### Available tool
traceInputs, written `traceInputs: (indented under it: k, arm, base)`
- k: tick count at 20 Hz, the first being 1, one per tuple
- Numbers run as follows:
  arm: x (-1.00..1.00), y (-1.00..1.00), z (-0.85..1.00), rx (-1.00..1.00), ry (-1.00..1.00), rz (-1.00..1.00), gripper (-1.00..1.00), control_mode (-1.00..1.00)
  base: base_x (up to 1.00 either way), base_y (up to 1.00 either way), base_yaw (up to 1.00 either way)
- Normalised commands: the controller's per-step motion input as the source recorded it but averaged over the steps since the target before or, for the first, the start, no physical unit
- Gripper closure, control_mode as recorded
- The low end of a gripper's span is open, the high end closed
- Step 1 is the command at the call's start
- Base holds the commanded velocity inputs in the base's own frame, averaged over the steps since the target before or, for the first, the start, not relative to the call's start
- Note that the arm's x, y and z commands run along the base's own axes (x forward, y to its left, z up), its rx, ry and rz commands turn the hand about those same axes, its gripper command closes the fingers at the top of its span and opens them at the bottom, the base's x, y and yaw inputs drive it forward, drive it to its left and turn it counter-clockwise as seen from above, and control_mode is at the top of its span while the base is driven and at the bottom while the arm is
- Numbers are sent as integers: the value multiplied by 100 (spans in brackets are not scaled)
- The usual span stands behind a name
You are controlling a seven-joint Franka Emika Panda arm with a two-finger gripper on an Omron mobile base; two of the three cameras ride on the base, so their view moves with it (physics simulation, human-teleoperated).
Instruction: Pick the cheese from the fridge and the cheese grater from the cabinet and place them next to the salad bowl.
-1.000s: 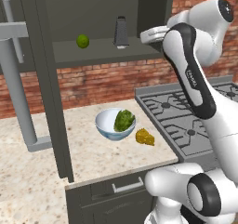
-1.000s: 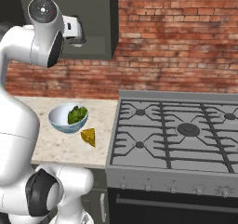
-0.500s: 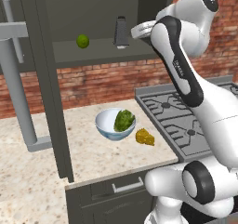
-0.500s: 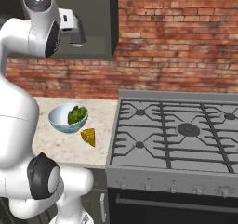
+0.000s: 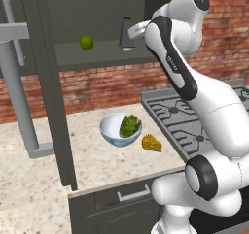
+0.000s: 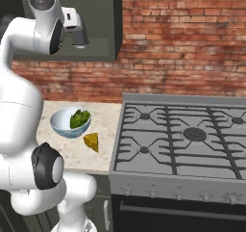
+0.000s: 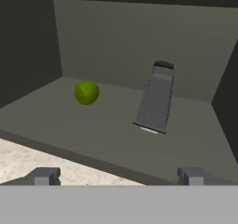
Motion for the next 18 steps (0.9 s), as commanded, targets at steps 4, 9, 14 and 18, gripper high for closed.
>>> traceInputs:
  k: [4,9,14,18]
  arm:
    - [26,0,-19,-2,0,-3,-100,-100]
    - [19,0,-3,0,0,-1,-100,-100]
    - [40,-3,-3,0,0,-4,-100,-100]
    - [57,-1,-4,0,0,-10,-100,-100]
  base:
    - [0,0,0]
    - [0,0,0]
    - [0,0,0]
    - [0,0,0]
